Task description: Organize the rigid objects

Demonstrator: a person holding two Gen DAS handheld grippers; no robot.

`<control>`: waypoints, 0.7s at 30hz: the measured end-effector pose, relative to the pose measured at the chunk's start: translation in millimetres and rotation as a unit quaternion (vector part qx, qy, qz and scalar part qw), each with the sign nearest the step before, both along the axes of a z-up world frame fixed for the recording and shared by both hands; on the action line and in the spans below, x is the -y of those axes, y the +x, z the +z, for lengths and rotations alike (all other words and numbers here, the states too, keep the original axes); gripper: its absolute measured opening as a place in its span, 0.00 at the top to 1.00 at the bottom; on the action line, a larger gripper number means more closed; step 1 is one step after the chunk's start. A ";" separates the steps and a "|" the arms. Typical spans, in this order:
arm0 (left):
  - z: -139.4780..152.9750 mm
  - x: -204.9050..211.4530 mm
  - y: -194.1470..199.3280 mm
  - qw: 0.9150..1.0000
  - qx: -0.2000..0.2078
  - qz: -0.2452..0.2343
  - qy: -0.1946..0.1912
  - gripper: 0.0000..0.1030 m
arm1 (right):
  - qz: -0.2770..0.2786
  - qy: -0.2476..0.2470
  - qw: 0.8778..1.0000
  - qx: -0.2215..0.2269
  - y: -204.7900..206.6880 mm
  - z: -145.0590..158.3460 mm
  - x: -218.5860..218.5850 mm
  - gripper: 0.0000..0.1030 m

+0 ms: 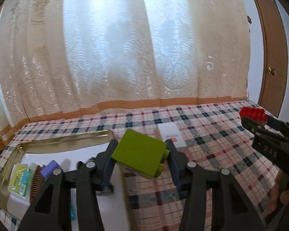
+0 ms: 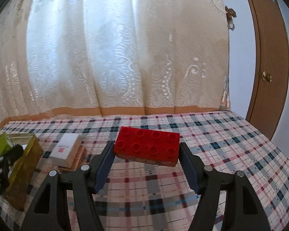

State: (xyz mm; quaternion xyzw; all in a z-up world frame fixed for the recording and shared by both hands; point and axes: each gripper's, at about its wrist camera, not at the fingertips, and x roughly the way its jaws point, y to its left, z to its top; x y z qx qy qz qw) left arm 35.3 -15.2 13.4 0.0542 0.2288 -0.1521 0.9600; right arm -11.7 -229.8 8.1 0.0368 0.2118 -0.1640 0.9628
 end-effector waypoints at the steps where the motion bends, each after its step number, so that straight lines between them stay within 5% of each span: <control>1: 0.4 -4.3 0.7 1.000 0.001 0.003 -0.001 0.52 | 0.003 0.000 1.000 0.001 -0.4 0.2 -4.2 0.33; 21: 3.0 -104.9 22.7 0.996 0.005 0.083 -0.032 0.52 | 0.083 -0.029 0.995 0.041 10.5 21.2 -131.5 0.33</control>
